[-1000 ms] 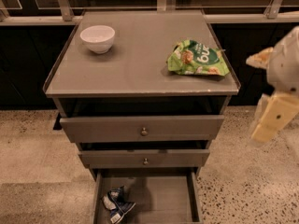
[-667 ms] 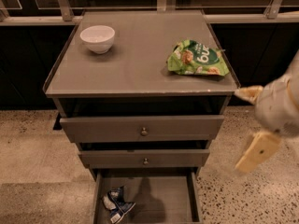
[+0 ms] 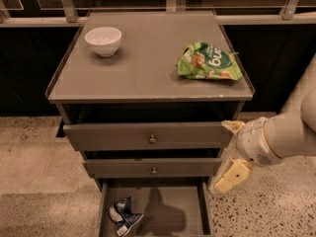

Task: Pick blue chip bag from bottom drawer and place on counter

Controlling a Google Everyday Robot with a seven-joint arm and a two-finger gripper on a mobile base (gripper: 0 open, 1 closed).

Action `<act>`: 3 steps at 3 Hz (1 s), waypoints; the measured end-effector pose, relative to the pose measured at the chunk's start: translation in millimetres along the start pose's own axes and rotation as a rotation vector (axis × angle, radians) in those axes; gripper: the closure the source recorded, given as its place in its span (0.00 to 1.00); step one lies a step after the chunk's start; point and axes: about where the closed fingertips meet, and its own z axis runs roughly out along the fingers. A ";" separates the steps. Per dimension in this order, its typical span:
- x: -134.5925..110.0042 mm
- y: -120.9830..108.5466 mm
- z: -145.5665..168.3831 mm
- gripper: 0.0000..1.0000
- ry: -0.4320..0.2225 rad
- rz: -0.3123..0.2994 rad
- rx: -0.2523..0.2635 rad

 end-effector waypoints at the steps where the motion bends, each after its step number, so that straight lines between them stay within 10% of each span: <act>1: -0.7 0.2 -0.7 0.00 0.001 -0.002 0.002; 3: 24.4 43.9 94.6 0.00 -0.237 0.102 -0.090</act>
Offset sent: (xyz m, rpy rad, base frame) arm -0.0389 0.0293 -0.0944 0.3255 0.0026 -0.0339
